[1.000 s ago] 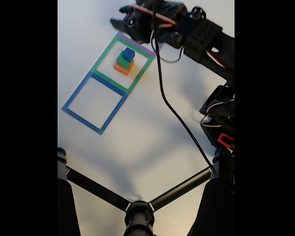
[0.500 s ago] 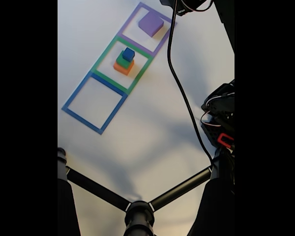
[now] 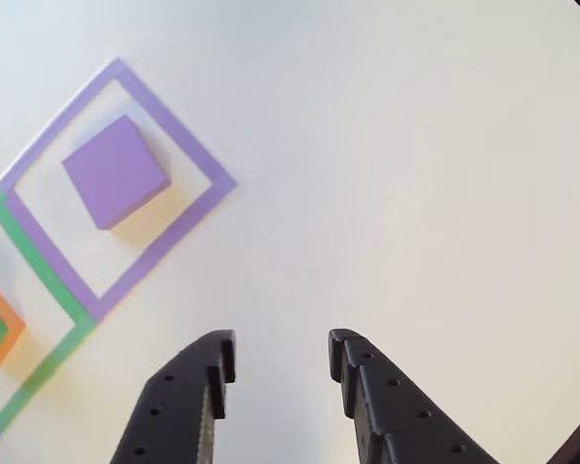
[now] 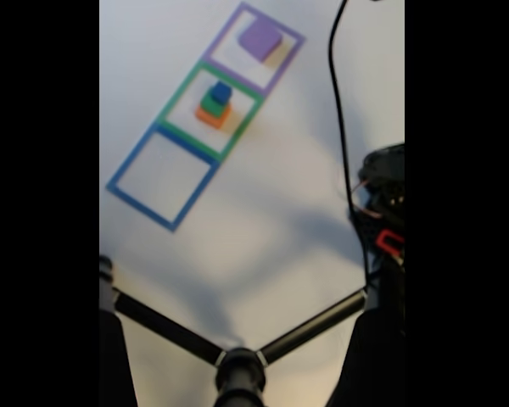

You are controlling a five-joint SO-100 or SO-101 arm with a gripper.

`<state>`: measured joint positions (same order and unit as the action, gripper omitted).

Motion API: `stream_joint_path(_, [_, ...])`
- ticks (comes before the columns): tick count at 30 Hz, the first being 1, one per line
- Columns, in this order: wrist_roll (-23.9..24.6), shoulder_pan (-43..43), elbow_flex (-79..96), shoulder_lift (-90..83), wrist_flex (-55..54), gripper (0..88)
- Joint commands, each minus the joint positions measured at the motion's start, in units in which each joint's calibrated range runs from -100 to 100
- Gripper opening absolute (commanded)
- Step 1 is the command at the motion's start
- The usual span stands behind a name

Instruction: Tower of hanoi

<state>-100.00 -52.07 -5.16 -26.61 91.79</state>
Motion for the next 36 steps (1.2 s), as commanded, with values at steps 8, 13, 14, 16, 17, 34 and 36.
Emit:
stream_joint_path(8, [0.0,-1.5,30.1,-11.9,-27.8,28.5])
stream_joint_path(13, [0.0,2.1,45.1,-13.4,-46.7,37.0])
stream_joint_path(14, [0.0,2.9,48.0,-13.3,-51.0,38.8])
stream_joint_path(16, [0.0,4.4,53.5,-12.7,-59.1,41.8])
stream_joint_path(17, [0.0,5.2,56.0,-12.3,-63.1,42.3])
stream_joint_path(34, [0.0,14.5,80.4,9.5,-118.5,46.5])
stream_joint_path(36, [0.0,14.1,80.5,12.6,-121.8,46.8])
